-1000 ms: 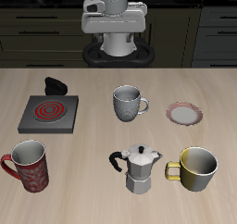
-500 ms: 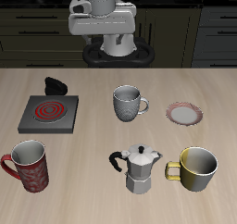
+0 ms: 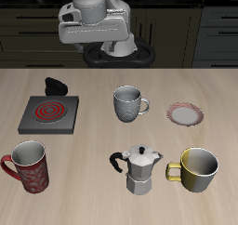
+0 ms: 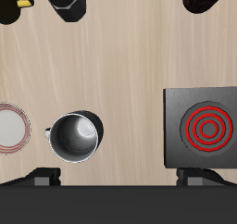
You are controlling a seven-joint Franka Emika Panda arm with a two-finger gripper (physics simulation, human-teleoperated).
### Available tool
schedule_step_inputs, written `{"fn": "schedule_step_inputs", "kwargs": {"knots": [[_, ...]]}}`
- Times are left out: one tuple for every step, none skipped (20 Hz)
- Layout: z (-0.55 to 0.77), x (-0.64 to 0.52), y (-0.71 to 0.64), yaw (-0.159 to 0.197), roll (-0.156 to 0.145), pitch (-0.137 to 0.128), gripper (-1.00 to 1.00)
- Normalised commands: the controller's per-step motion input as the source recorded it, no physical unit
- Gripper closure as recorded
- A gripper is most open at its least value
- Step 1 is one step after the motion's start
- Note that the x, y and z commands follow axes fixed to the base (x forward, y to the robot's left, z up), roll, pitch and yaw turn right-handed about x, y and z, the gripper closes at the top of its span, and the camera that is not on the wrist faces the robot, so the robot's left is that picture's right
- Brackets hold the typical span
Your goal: Place the red mug on the plate
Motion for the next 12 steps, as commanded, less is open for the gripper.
{"fn": "schedule_step_inputs", "kwargs": {"knots": [[0.01, 0.39, -0.42, -0.059, -0.134, -0.032, -1.0], [0.01, 0.36, -0.08, 0.034, 0.064, 0.02, -1.0], [0.14, 0.37, -0.35, 0.043, -0.048, -0.062, -1.0], [0.05, 0.43, -0.3, -0.079, -0.045, 0.007, -1.0], [0.06, 0.41, -0.24, 0.003, 0.046, 0.038, -1.0], [0.14, 0.39, -0.52, -0.102, -0.154, -0.041, -1.0], [0.1, 0.38, -0.28, 0.042, -0.008, -0.014, -1.0], [-0.02, 0.03, 0.04, 0.0, 0.0, 0.0, -1.0], [0.25, 0.77, -0.85, -0.08, -0.141, -0.015, -1.0], [0.15, 0.39, -0.32, 0.038, -0.018, -0.017, -1.0], [0.17, 0.38, -0.4, -0.037, -0.112, -0.042, -1.0], [0.13, 0.33, -0.26, -0.018, 0.014, 0.016, -1.0]]}}
